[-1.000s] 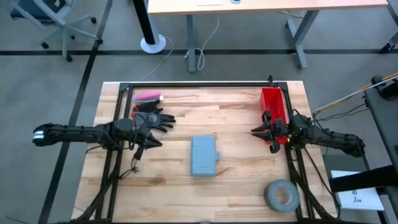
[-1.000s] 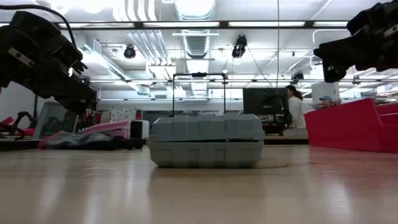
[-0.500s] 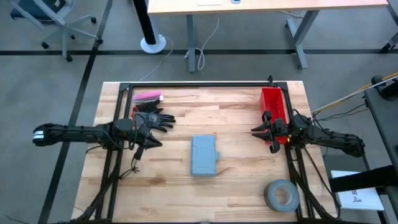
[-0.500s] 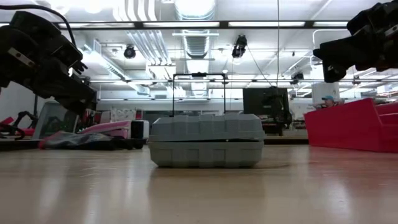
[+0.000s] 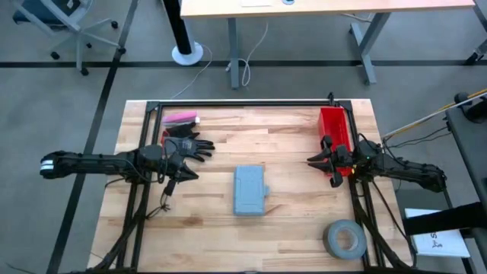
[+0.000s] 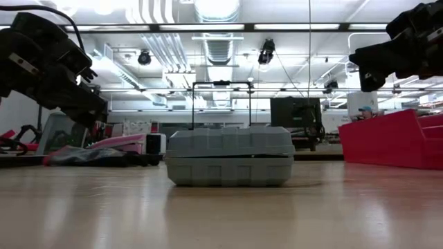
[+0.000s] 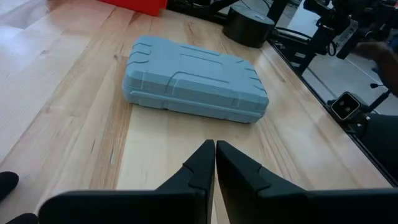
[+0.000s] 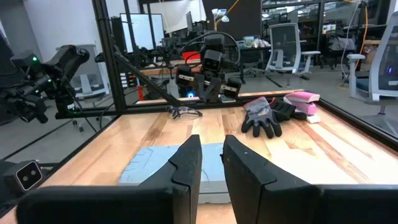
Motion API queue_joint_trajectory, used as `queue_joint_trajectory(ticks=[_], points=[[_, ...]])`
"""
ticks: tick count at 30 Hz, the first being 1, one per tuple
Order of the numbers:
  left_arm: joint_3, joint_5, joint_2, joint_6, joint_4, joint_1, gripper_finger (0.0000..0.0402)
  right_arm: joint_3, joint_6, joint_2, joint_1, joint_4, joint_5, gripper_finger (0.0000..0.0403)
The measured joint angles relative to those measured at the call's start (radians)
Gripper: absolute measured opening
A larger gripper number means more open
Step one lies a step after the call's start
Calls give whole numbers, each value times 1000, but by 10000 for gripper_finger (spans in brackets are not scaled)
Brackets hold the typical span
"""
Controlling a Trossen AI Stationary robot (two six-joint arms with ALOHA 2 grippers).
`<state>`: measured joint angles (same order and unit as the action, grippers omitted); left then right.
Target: Prefit tool cases
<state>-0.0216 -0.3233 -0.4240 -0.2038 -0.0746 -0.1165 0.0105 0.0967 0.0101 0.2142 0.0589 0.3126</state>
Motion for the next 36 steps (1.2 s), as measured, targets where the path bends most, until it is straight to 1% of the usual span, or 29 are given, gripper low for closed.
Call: queue_joint_trajectory(ticks=[13,27,36], points=[[0,0,0,0,0,0,20,0,0,0,0,0,0,71],[0,0,0,0,0,0,20,0,0,0,0,0,0,48],[0,0,0,0,0,0,20,0,0,0,0,0,0,63]])
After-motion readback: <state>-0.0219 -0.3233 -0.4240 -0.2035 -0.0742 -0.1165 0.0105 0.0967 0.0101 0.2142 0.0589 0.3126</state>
